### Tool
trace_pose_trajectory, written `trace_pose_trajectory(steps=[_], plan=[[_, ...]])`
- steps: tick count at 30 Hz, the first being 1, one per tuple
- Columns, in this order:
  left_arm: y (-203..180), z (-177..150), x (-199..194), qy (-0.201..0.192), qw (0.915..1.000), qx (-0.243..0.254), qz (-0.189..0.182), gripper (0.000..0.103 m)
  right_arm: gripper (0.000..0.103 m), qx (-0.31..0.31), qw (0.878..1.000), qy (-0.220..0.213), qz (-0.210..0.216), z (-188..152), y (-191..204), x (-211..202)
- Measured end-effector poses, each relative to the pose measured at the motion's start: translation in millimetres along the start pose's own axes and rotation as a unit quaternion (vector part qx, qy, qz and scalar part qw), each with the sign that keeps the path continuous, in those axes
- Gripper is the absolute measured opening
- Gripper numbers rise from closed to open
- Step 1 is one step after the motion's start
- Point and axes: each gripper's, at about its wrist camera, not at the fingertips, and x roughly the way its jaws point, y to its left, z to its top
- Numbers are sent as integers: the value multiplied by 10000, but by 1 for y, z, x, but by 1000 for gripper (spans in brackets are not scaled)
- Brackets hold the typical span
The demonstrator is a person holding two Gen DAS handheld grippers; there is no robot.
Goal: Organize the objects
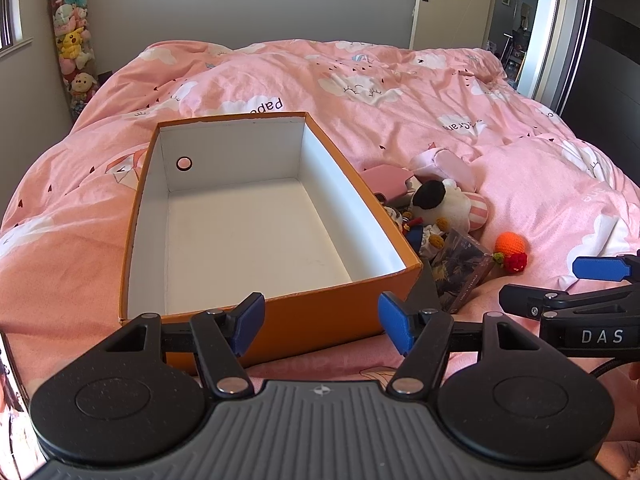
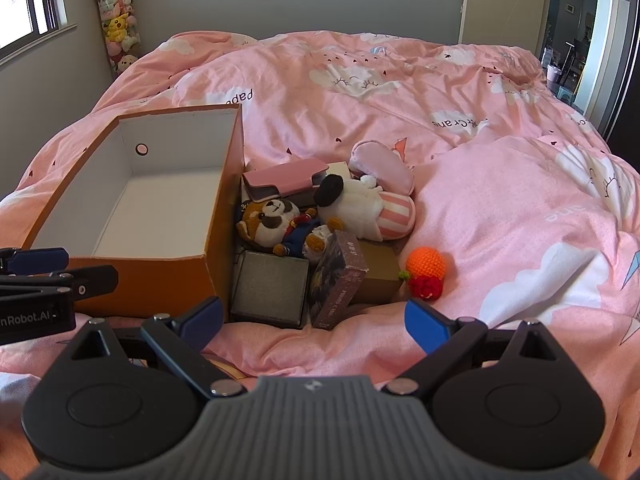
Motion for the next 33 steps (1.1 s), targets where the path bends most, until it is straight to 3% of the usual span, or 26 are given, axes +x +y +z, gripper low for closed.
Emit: trace_pose_trajectory(steps=[6, 11, 17, 19, 24, 25, 26, 30, 33], plan=[[-6, 6, 4, 68, 9995, 247, -202, 64, 93, 53, 9999, 111, 50, 4, -5, 7], [-17, 15, 12, 120, 9966, 610, -545, 33, 74, 102, 9995, 252, 130, 11, -15, 18], [-34, 33, 24, 211, 9879, 985, -1184, 30, 50, 409, 9961, 630, 472, 15, -35, 46], [-38, 40, 30, 306, 9839, 997, -1454, 29, 46, 479, 9949, 699, 541, 16, -41, 55], [-59, 51, 48, 464, 9753, 1281, -1741, 29, 36, 534, 9931, 858, 591, 20, -52, 77], [-66, 52, 52, 538, 9724, 1351, -1825, 24, 30, 575, 9929, 864, 582, 20, -55, 81], [-72, 53, 56, 613, 9703, 1410, -1869, 19, 25, 611, 9930, 863, 532, 21, -59, 85], [-95, 52, 79, 933, 9632, 1563, -1978, 19, 17, 671, 9927, 925, 385, 18, -75, 98], [-111, 50, 96, 1103, 9627, 1627, -1861, 21, 12, 831, 9911, 960, 403, 15, -89, 106]])
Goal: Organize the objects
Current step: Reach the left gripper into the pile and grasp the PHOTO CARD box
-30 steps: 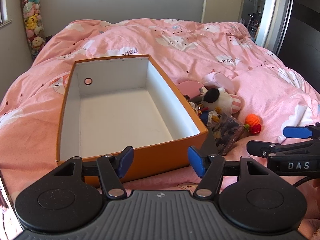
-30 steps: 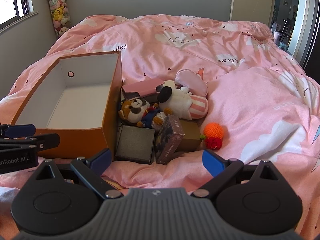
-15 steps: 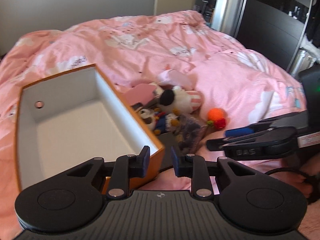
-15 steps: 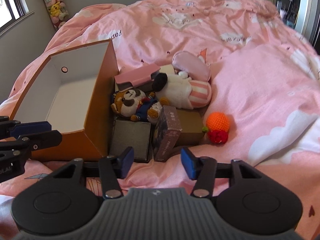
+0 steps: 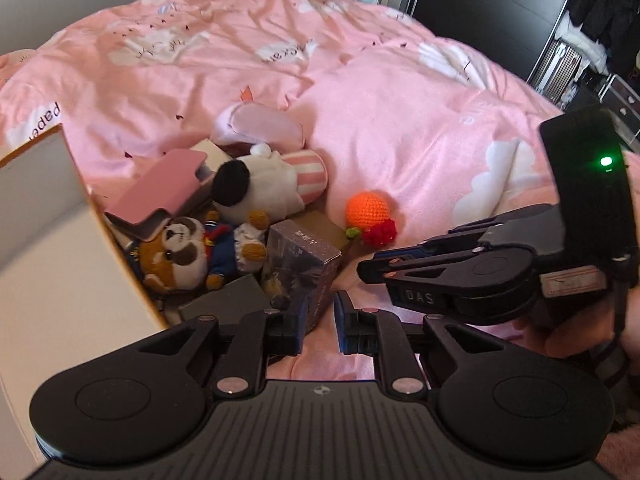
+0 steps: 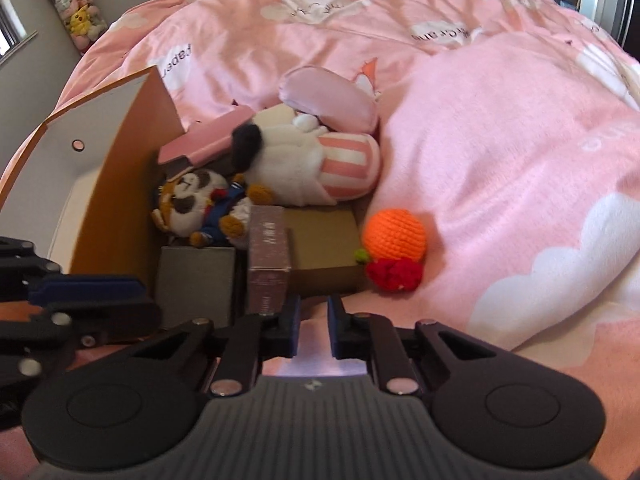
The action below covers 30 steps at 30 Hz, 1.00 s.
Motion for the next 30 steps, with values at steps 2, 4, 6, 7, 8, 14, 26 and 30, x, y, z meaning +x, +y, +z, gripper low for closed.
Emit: trace_pose_trajectory(steps=[2, 4, 6, 7, 8, 14, 26, 30], plan=[[-5, 3, 13, 42, 9999, 33, 124, 26, 11, 156, 9999, 18, 16, 0, -11, 4], [-9, 5, 27, 153, 9996, 34, 230, 33, 11, 331, 9994, 30, 13, -1, -22, 6], [-12, 7, 39, 263, 9991, -45, 329, 40, 8, 460, 9989, 76, 8, -3, -30, 9], [-14, 8, 45, 329, 9985, -70, 423, 47, 8, 538, 9985, 97, 24, -3, -34, 10], [-16, 9, 50, 387, 9977, -85, 554, 50, 8, 602, 9981, 116, 62, -5, -38, 11], [-24, 9, 78, 574, 9921, 13, 1120, 57, 7, 755, 9969, 113, 209, -6, -46, 15], [-14, 11, 56, 93, 9945, -96, 1043, 27, 11, 790, 9959, 89, 424, -6, -48, 13], [-4, 14, 30, -142, 9961, -300, 815, 25, 14, 765, 9946, 101, 696, -6, -45, 8]])
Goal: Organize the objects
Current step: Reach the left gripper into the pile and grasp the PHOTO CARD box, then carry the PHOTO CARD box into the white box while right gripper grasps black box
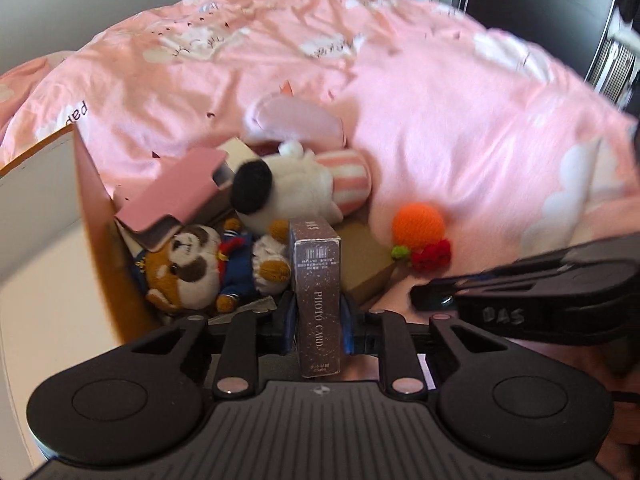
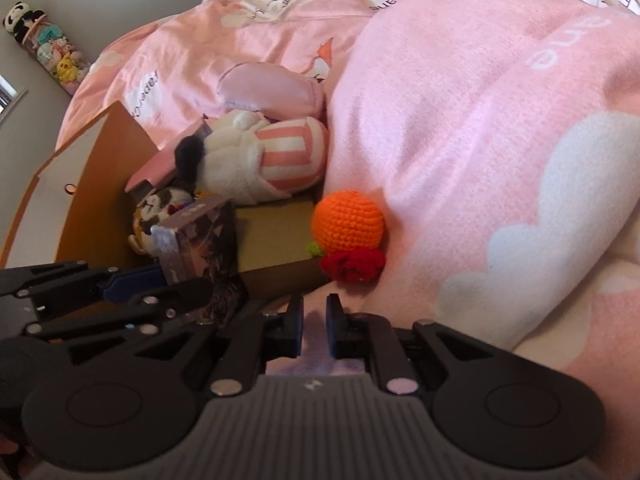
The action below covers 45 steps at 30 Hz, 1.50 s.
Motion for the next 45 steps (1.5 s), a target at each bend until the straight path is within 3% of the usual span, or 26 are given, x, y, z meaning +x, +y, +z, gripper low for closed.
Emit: trace_pose_trajectory(steps=[4, 10, 16, 21, 28, 31, 36, 41, 45], plan=[[14, 5, -31, -221, 9992, -288, -171, 25, 17, -64, 9990, 177, 408, 3, 12, 3], [52, 14, -81, -576, 9924, -1011, -401, 25, 35, -167, 9951, 481, 843, 6, 37, 21], [98, 14, -112, -718, 9833, -1658, -234, 25, 52, -317, 9924, 737, 937, 9, 56, 52], [149, -2, -106, -479, 9701, -2377, -74, 25, 62, -270, 9897, 938, 1051, 15, 62, 78], [196, -33, -64, 190, 9484, -3135, -427, 25, 72, 38, 9831, 1204, 1375, 17, 58, 108], [200, -43, -44, 434, 9419, -3283, -560, 25, 68, 202, 9816, 1209, 1465, 17, 54, 111], [195, -48, -28, 582, 9403, -3290, -653, 25, 56, 6, 9854, 1069, 1322, 16, 63, 103], [198, -53, -20, 669, 9358, -3360, -830, 25, 38, -156, 9906, 677, 1182, 17, 69, 76], [198, -54, -12, 778, 9328, -3398, -915, 25, 37, -276, 9934, 384, 1049, 16, 75, 52]])
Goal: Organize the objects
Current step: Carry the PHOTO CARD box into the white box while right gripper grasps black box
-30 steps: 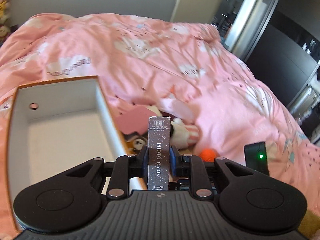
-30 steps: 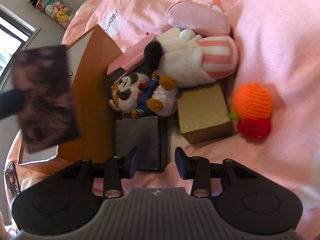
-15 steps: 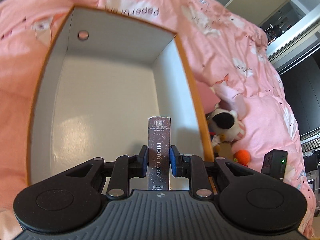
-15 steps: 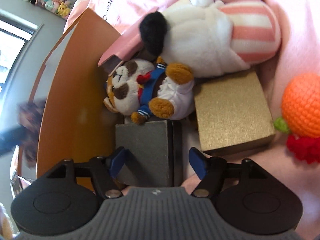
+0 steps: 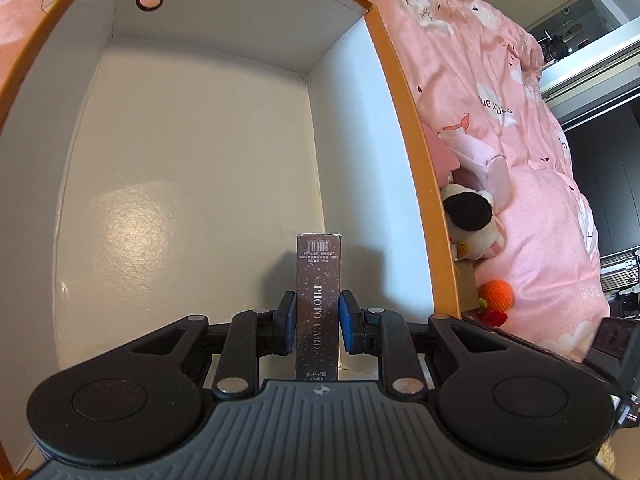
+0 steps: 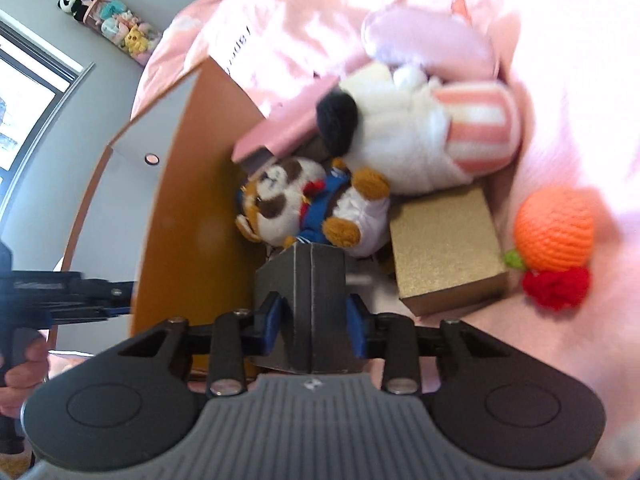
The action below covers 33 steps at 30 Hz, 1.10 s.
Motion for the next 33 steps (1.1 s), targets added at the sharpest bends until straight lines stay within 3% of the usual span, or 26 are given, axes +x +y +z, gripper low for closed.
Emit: trace_pose_trajectory(steps=[7, 13, 20, 24, 27, 33], plan=[[0, 1, 10, 125, 9994, -169, -263, 25, 36, -560, 9953, -542, -583, 18, 28, -42], [4, 1, 15, 165, 9993, -309, -161, 25, 36, -609, 9941, -652, -615, 22, 36, -61], [-12, -6, 20, 26, 9986, 110, 510, 32, 36, -947, 9892, -764, -818, 23, 53, -61], [-20, -11, 17, -62, 9942, 408, 997, 34, 36, -1048, 9870, -803, -917, 22, 57, -62], [-24, -15, 16, -16, 9912, 662, 1143, 38, 36, -1082, 9853, -840, -1023, 24, 58, -63], [-18, -14, 22, 209, 9960, 485, 717, 39, 36, -1231, 9814, -949, -1129, 26, 67, -66]])
